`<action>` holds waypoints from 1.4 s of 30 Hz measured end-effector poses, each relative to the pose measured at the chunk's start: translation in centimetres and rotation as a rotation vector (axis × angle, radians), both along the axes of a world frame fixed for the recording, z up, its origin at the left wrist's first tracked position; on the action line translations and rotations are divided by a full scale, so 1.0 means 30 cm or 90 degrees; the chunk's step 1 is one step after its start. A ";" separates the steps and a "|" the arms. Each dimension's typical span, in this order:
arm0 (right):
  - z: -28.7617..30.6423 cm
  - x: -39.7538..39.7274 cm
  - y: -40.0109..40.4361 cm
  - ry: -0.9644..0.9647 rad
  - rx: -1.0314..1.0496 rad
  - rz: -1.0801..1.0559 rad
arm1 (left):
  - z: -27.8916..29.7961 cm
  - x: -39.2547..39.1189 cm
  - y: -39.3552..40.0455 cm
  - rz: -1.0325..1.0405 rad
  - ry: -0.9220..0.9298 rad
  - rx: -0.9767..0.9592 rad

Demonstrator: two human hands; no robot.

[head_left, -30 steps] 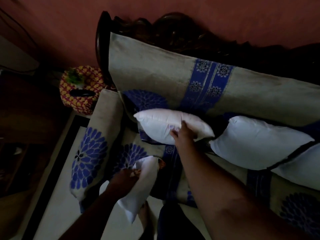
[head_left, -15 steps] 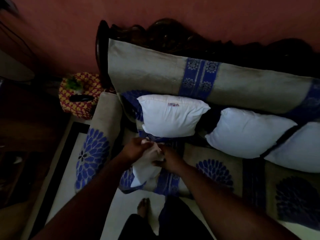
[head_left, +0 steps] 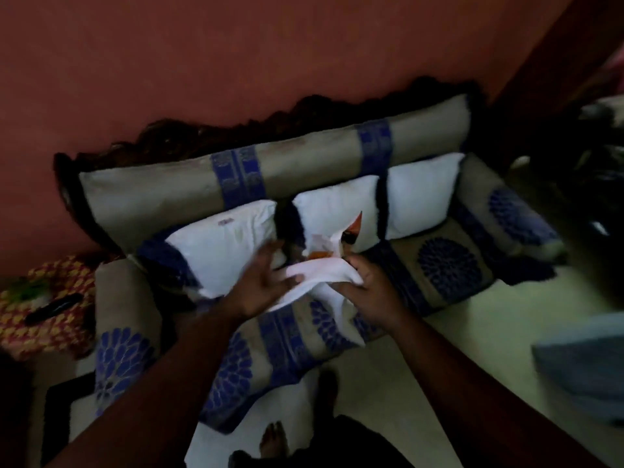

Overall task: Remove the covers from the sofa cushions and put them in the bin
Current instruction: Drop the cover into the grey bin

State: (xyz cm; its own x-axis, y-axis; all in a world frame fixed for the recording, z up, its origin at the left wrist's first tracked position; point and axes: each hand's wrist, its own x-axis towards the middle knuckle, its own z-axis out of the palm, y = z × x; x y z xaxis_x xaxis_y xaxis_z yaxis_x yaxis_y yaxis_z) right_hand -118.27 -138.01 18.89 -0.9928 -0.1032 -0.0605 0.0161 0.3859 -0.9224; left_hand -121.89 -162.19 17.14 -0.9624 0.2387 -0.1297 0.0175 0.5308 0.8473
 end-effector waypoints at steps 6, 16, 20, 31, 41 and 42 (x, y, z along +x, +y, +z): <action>0.158 0.300 0.458 0.096 -0.066 -0.328 | 0.149 0.108 0.664 -0.359 -0.005 -0.064; -0.125 0.967 1.408 -0.174 0.147 -0.468 | 0.250 0.493 1.749 -0.394 -0.109 0.169; -0.073 1.149 1.738 -0.141 0.078 -0.644 | 0.161 0.551 2.122 -0.340 -0.178 0.178; 0.033 1.049 2.388 -0.078 -0.111 -0.785 | -0.003 0.600 2.942 -0.548 -0.248 0.053; -0.080 0.979 3.032 -0.207 0.155 -0.917 | 0.056 0.493 3.704 -0.697 -0.353 0.188; -0.067 0.965 3.110 -0.201 0.127 -0.964 | 0.047 0.461 3.787 -0.680 -0.319 0.179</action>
State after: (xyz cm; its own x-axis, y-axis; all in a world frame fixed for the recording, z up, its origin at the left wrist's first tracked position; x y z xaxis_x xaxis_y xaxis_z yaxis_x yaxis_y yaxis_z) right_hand -89.33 -44.71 16.87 -0.1057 0.9799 -0.1694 0.6654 -0.0569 -0.7443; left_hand -108.07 -48.57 18.56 -0.1214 0.9611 -0.2483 -0.0289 0.2466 0.9687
